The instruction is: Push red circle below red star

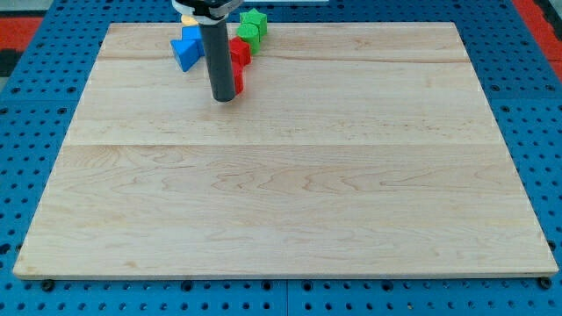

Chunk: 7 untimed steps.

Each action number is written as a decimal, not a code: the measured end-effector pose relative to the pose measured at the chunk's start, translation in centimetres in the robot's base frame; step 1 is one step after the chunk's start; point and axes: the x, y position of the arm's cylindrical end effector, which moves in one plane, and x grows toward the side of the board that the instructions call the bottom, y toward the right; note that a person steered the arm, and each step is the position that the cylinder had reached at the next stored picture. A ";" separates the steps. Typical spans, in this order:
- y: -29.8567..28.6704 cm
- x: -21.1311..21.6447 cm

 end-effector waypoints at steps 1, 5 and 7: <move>0.0 -2.4; 1.6 3.1; 2.0 4.7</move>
